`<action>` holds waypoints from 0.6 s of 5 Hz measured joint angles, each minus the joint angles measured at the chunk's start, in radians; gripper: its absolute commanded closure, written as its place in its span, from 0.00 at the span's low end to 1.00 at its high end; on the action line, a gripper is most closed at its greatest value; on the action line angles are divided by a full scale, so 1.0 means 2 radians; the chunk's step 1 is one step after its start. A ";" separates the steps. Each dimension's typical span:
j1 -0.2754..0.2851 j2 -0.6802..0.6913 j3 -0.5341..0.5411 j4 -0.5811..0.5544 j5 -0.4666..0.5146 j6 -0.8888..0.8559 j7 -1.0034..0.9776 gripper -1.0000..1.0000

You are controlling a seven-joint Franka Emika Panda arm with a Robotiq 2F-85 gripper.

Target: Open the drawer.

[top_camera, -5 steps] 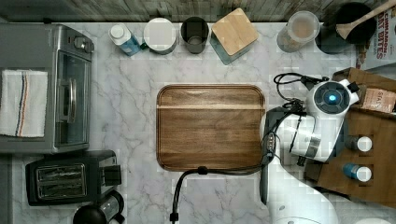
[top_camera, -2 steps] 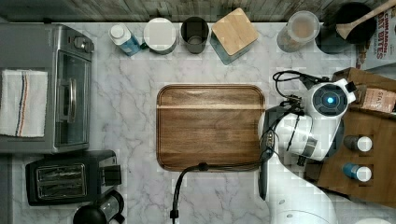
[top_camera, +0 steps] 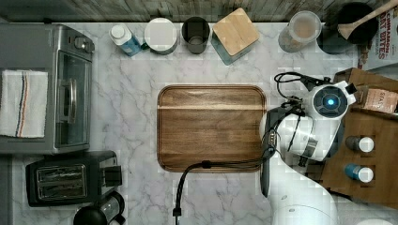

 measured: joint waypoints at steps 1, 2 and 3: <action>0.003 0.013 -0.005 0.007 0.034 0.000 0.000 0.00; -0.001 0.017 -0.003 0.009 0.046 0.000 0.000 0.00; 0.000 0.017 -0.003 0.010 0.053 -0.006 0.000 0.00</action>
